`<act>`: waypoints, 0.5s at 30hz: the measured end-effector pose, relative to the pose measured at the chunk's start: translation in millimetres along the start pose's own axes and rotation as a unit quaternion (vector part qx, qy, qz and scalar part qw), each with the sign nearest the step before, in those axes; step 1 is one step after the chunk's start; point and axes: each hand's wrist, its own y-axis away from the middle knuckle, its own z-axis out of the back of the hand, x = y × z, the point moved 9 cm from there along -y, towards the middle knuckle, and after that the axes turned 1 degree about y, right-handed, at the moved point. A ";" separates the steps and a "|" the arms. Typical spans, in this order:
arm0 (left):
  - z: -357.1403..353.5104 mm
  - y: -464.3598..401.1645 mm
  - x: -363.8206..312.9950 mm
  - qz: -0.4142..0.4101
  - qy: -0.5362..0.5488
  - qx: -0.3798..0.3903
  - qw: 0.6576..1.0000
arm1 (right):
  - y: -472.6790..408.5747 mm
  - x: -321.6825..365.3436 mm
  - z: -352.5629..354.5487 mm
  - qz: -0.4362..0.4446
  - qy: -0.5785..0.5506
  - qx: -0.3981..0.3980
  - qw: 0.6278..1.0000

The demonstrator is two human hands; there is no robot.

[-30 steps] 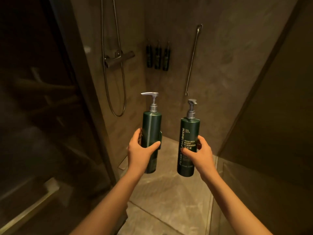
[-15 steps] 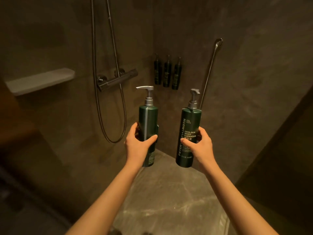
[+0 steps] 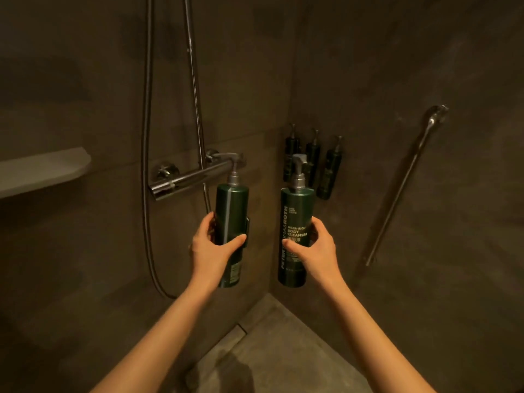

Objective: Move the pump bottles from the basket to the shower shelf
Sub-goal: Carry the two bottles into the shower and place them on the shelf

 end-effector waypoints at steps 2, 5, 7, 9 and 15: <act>-4.5 -21.2 0.5 0.005 0.000 -0.017 1.000 | -28.7 -2.7 -11.4 0.001 -0.017 0.021 1.000; -3.3 -43.3 4.4 0.008 -0.021 -0.050 0.998 | -62.9 -5.3 -34.9 -0.001 -0.042 0.063 0.997; 4.0 -55.8 9.3 0.016 -0.026 -0.085 0.996 | -86.1 -4.8 -55.7 0.006 -0.047 0.107 0.993; 12.4 -64.1 9.5 0.018 -0.029 -0.121 0.992 | -107.8 -1.4 -76.9 0.017 -0.061 0.152 0.986; 51.6 -57.4 -24.5 -0.002 -0.068 -0.308 0.949 | -157.8 32.0 -148.6 0.039 -0.134 0.324 0.936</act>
